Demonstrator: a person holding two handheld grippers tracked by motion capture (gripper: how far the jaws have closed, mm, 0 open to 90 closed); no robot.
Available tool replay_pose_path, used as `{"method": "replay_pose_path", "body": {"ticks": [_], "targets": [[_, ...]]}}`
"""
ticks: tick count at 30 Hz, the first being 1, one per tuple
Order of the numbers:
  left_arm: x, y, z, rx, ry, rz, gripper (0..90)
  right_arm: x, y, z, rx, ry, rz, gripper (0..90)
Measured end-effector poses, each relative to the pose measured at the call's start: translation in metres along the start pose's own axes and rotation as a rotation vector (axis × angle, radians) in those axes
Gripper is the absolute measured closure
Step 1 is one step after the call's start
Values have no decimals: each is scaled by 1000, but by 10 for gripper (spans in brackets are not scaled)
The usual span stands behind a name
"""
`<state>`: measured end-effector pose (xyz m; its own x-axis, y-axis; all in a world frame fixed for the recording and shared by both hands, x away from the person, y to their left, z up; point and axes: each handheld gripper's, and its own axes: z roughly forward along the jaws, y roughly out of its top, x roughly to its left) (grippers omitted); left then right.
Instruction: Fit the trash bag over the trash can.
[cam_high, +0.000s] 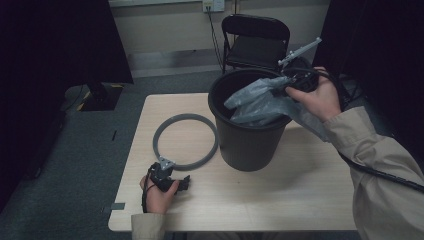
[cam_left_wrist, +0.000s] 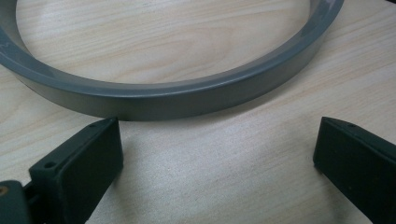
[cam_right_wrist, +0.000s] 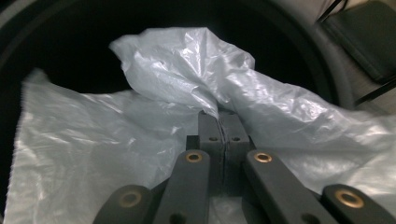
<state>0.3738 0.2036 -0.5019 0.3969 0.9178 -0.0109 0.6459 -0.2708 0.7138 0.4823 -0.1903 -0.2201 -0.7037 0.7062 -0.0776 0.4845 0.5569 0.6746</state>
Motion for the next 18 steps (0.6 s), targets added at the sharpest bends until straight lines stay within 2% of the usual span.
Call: {"method": "replay_pose_path", "body": {"ticks": [2, 4, 6, 7, 8, 13, 14, 15, 16, 17, 18], "targets": [[0, 0, 0, 1, 0, -1, 8, 0, -1, 4, 14, 9, 1, 900], [0, 0, 0, 6, -4, 10, 0, 0, -7, 17, 79, 34, -11, 900], [0, 1, 0, 5, -3, 9, 0, -1, -8, 20, 91, 43, -11, 900], [0, 1, 1, 4, -6, 7, 0, -3, -9, 23, 107, 64, 3, 900], [0, 1, 1, 5, -6, 8, 0, -5, -10, 23, 94, 87, 17, 900], [0, 1, 1, 5, -7, 9, 0, -5, -10, 22, 89, 92, 15, 880], [0, 1, 1, 3, -8, 8, 0, -6, -11, 20, 82, 119, 34, 819], [0, 1, 1, 3, -8, 8, 0, -6, -11, 20, 82, 119, 34, 819], [0, 1, 1, 3, -8, 8, 0, -5, -12, 18, 82, 122, 23, 653], [0, 1, 1, 3, -8, 8, 0, -5, -12, 18, 82, 122, 23, 653], [0, 1, 1, 4, -8, 10, 0, -3, -12, 14, 65, 111, 19, 555]]}}
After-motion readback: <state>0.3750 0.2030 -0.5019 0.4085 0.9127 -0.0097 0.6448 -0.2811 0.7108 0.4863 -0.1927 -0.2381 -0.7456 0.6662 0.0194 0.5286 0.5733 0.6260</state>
